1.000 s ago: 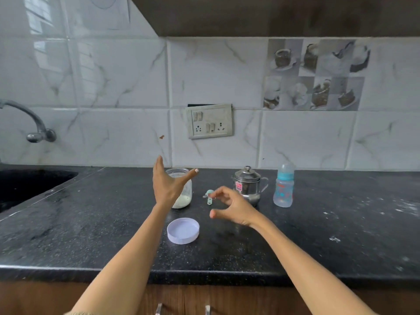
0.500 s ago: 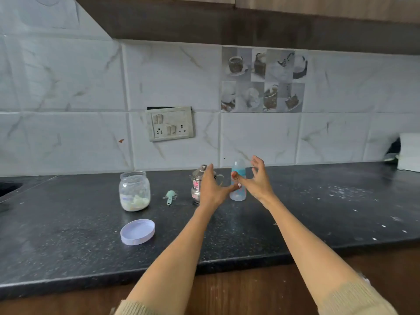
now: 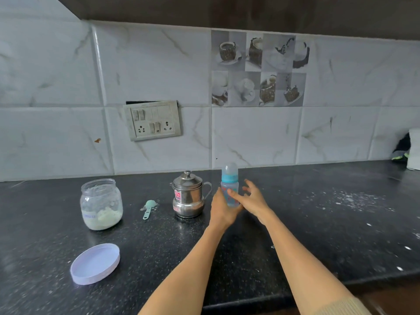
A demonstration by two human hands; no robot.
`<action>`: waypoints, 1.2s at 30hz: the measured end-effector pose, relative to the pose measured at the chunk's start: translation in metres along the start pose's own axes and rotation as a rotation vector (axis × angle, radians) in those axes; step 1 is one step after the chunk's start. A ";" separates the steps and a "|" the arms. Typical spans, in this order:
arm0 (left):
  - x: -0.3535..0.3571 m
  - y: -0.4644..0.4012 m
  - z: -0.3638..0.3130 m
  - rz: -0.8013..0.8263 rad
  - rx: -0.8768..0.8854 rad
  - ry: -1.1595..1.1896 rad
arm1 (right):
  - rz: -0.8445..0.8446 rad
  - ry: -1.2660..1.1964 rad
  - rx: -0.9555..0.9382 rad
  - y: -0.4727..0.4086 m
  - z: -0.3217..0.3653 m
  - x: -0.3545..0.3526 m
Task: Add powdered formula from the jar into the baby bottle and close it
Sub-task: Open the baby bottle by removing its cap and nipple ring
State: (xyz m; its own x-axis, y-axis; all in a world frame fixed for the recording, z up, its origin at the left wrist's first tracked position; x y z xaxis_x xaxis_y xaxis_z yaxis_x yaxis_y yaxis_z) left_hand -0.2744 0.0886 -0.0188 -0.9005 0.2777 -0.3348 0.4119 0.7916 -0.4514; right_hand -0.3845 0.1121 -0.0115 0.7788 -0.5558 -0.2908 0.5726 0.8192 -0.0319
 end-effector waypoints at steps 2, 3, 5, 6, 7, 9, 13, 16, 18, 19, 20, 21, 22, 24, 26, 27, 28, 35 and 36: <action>0.004 -0.006 0.003 -0.017 0.011 -0.012 | 0.004 -0.001 -0.023 -0.005 0.002 0.004; 0.005 -0.009 0.005 -0.024 0.005 -0.015 | 0.008 -0.009 -0.036 -0.007 0.003 0.005; 0.005 -0.011 0.007 -0.043 0.007 -0.016 | 0.013 -0.009 -0.073 -0.008 0.006 0.008; 0.004 -0.011 0.007 -0.054 0.009 -0.018 | 0.011 0.003 -0.091 -0.008 0.007 0.009; 0.003 -0.010 0.007 -0.066 0.004 -0.021 | 0.003 0.016 -0.104 -0.007 0.008 0.011; -0.001 -0.007 0.007 -0.091 0.008 -0.028 | -0.012 0.033 -0.107 -0.003 0.008 0.013; -0.012 0.007 0.005 -0.078 0.043 -0.017 | -0.008 0.008 -0.095 0.014 0.009 0.017; -0.025 0.025 0.000 -0.058 0.075 -0.048 | 0.010 -0.003 -0.093 0.035 0.010 0.021; -0.038 0.041 -0.005 -0.069 0.085 -0.079 | 0.049 -0.027 -0.091 0.056 0.012 0.026; -0.046 0.051 -0.007 -0.080 0.090 -0.092 | 0.068 -0.039 -0.093 0.067 0.013 0.031; -0.054 0.059 -0.010 -0.100 0.104 -0.101 | 0.086 -0.044 -0.095 0.079 0.016 0.036; -0.064 0.067 -0.011 -0.123 0.110 -0.109 | 0.105 -0.047 -0.103 0.090 0.018 0.043; -0.073 0.074 -0.012 -0.147 0.115 -0.118 | 0.123 -0.042 -0.112 0.102 0.022 0.050; -0.093 0.088 -0.012 -0.182 0.090 -0.142 | 0.164 -0.034 -0.133 0.125 0.028 0.064; -0.111 0.100 -0.010 -0.198 0.073 -0.145 | 0.199 -0.030 -0.144 0.143 0.034 0.077; -0.118 0.106 -0.010 -0.205 0.076 -0.133 | 0.211 -0.028 -0.150 0.150 0.036 0.082; -0.125 0.112 -0.010 -0.211 0.083 -0.120 | 0.219 -0.026 -0.154 0.157 0.038 0.087; -0.148 0.136 -0.017 -0.220 0.099 -0.023 | 0.228 0.077 -0.148 0.182 0.051 0.097; -0.150 0.137 -0.018 -0.222 0.096 -0.013 | 0.203 0.110 -0.160 0.182 0.056 0.096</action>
State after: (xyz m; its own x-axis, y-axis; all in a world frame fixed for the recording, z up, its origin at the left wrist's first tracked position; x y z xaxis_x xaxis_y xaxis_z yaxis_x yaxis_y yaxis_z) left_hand -0.0854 0.1649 -0.0155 -0.9687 0.0952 -0.2294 0.2164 0.7768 -0.5914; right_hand -0.1910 0.2001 0.0083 0.8361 -0.3665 -0.4081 0.3532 0.9290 -0.1107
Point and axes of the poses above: each hand's wrist, its own y-axis away from the middle knuckle, its own x-axis out of the palm, z = x × y, the point moved 2 cm from there along -y, towards the middle knuckle, and after that the axes turned 8 degrees about x, right-handed, at the moved point
